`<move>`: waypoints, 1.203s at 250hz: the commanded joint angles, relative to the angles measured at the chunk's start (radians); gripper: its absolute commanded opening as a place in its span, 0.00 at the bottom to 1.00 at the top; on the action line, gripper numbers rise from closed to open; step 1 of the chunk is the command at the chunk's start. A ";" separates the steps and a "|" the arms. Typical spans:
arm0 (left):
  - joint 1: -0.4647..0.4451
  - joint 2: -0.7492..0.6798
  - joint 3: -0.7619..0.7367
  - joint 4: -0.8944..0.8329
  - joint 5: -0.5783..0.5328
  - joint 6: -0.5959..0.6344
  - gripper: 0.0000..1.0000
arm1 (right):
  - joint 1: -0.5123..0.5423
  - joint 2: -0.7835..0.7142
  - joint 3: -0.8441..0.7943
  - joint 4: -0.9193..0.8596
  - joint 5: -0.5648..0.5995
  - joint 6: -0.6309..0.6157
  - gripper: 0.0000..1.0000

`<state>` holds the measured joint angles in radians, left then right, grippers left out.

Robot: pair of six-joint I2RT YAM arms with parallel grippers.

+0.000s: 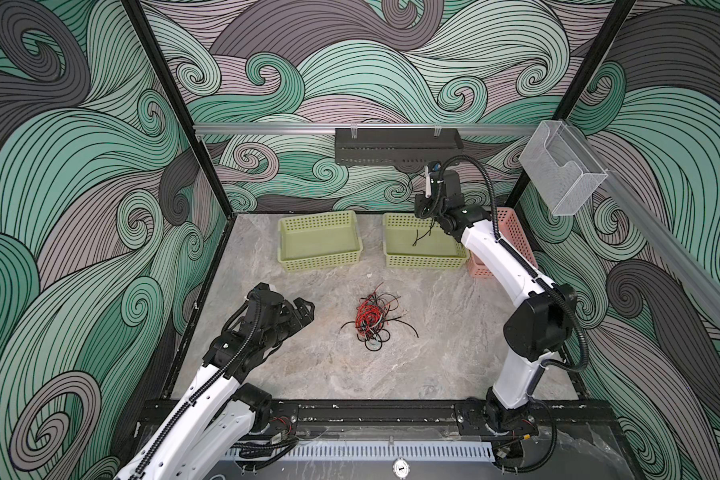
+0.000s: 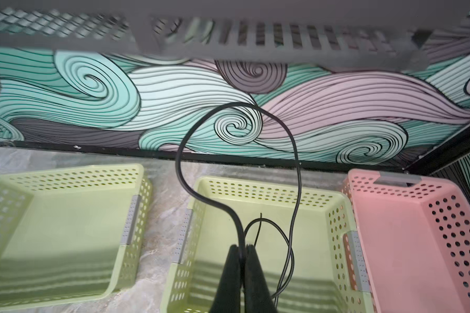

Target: Untangle the cables

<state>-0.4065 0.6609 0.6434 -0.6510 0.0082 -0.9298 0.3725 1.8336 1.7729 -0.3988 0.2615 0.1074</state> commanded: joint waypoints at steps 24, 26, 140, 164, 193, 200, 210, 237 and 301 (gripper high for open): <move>-0.005 -0.022 -0.010 -0.019 0.000 -0.018 0.94 | -0.028 0.046 -0.073 0.003 0.020 0.064 0.06; -0.005 -0.021 -0.010 -0.019 0.000 -0.018 0.94 | -0.030 0.048 -0.071 -0.002 0.017 0.065 0.07; -0.004 0.069 -0.002 0.051 0.082 -0.007 0.94 | -0.024 -0.043 -0.045 -0.184 -0.133 0.125 0.40; -0.007 0.123 -0.026 0.144 0.193 0.023 0.92 | 0.060 -0.150 -0.173 -0.184 -0.187 0.125 0.41; -0.070 0.235 -0.024 0.243 0.311 0.070 0.86 | 0.190 -0.307 -0.418 -0.175 -0.227 0.132 0.46; -0.108 0.264 -0.013 0.247 0.304 0.094 0.85 | 0.210 -0.339 -0.472 -0.167 -0.248 0.147 0.47; -0.165 0.308 0.008 0.243 0.278 0.130 0.84 | 0.237 -0.393 -0.573 -0.147 -0.299 0.188 0.47; -0.316 0.430 0.074 0.241 0.170 0.202 0.83 | 0.306 -0.502 -0.777 -0.070 -0.419 0.286 0.47; -0.400 0.680 0.119 0.381 0.024 0.292 0.73 | 0.356 -0.528 -0.989 0.148 -0.569 0.374 0.51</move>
<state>-0.7986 1.2671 0.7498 -0.3553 0.1490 -0.7124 0.7246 1.2926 0.7975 -0.3981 -0.2108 0.4221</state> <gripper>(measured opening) 0.744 0.518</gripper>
